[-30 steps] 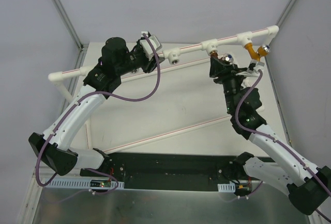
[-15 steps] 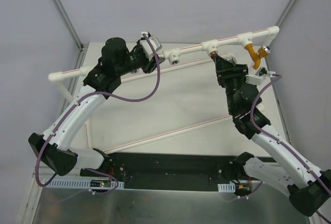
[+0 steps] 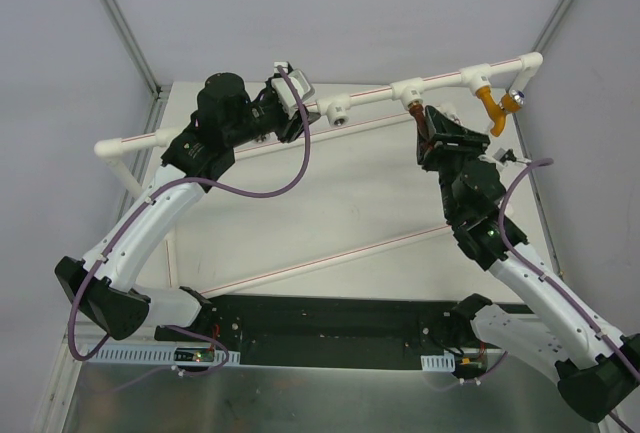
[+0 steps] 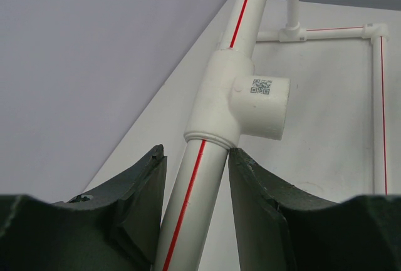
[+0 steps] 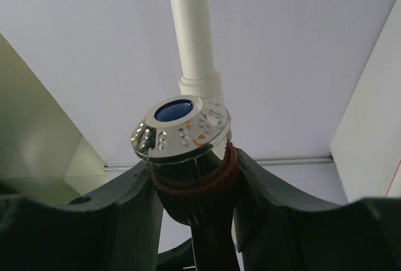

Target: Install the water faucets

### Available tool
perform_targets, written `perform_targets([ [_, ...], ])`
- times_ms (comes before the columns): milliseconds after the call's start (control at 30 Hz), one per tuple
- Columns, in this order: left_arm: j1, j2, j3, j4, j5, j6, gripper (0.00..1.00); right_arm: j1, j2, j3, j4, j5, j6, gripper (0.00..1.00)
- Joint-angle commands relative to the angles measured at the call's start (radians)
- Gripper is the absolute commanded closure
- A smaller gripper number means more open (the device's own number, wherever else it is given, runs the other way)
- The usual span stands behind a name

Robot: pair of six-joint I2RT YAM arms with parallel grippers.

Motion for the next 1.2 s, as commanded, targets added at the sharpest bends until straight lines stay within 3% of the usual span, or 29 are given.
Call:
perform_targets([
  [0, -0.028, 0.06, -0.108, -0.46, 0.052, -0.153, 1.0, -0.024, -0.03, 0.037, 0.02, 0.019, 0.228, 1.0],
  [167, -0.028, 0.059, -0.108, -0.458, 0.052, -0.151, 1.0, -0.029, -0.036, 0.031, 0.02, 0.004, 0.262, 0.97],
  [233, -0.028, 0.059, -0.11, -0.46, 0.05, -0.153, 1.0, -0.03, -0.042, 0.032, 0.022, -0.007, 0.225, 0.83],
  [367, -0.028, 0.06, -0.11, -0.46, 0.049, -0.153, 1.0, -0.036, -0.057, 0.035, 0.02, -0.038, 0.141, 0.45],
  [467, -0.028, 0.06, -0.11, -0.46, 0.047, -0.153, 1.0, -0.038, -0.074, 0.032, 0.025, -0.05, 0.075, 0.34],
  [567, -0.028, 0.059, -0.111, -0.46, 0.043, -0.148, 1.0, -0.041, -0.097, 0.02, 0.025, -0.051, 0.023, 0.29],
  [833, -0.028, 0.06, -0.111, -0.46, 0.049, -0.151, 1.0, -0.047, -0.11, 0.066, -0.115, -0.065, -0.12, 0.34],
  [1000, -0.028, 0.062, -0.112, -0.46, 0.049, -0.151, 1.0, -0.049, -0.096, 0.061, -0.161, -0.065, -0.145, 0.53],
  [1167, -0.028, 0.062, -0.11, -0.46, 0.049, -0.151, 1.0, -0.05, -0.108, 0.006, -0.188, -0.015, -0.042, 0.78],
])
